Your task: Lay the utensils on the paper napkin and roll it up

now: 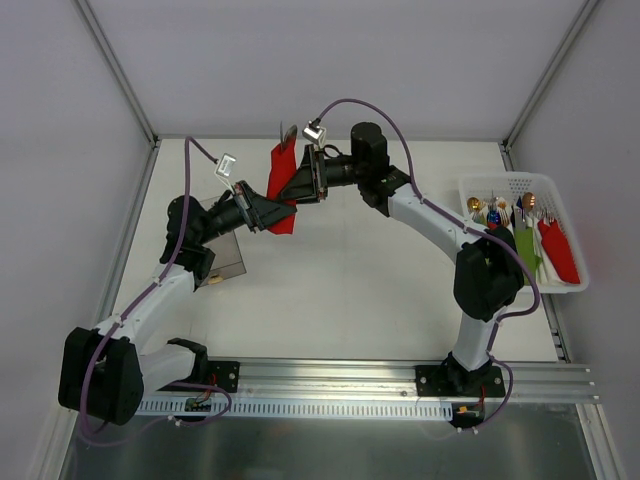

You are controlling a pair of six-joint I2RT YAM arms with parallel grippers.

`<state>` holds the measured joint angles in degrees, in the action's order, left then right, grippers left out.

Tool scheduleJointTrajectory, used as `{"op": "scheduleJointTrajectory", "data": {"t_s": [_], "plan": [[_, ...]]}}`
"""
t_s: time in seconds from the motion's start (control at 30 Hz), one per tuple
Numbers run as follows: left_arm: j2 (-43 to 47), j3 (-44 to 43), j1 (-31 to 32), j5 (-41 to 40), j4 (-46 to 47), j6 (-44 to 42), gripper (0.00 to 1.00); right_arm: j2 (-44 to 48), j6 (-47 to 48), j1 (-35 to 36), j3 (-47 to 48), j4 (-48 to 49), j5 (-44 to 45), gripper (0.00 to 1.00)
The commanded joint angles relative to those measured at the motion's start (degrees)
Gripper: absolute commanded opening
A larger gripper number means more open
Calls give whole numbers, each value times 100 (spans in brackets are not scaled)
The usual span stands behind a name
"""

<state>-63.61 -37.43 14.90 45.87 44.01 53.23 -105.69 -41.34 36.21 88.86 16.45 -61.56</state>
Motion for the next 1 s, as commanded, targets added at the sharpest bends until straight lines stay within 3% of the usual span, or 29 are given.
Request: {"op": "scheduleJointTrajectory", "data": {"t_s": [0.0, 0.27, 0.43, 0.6, 0.7, 0.73, 0.9, 0.97], "plan": [[42, -124, -31, -122, 776, 20, 0, 101, 100, 106, -18, 131, -146, 43], [51, -72, -31, -131, 1013, 126, 0, -48, -119, 106, 88, 227, -234, 10], [95, -19, -31, -131, 1040, 135, 0, -92, -331, 80, 123, 411, -260, 0], [121, -36, -31, -165, 900, 74, 0, -48, -322, 53, 132, 412, -251, 0], [244, -211, -31, -183, 242, -277, 17, -22, -287, -8, 132, 403, -286, 0], [270, -264, -39, -183, 14, -531, 30, 13, -278, -61, 132, 386, -312, 0], [552, -537, -179, -236, -1535, -1122, 66, 206, 143, -254, 61, 17, -374, 0], [648, -502, -381, -122, -1667, -1105, 72, 320, 310, -368, 18, -246, -401, 0]]}}
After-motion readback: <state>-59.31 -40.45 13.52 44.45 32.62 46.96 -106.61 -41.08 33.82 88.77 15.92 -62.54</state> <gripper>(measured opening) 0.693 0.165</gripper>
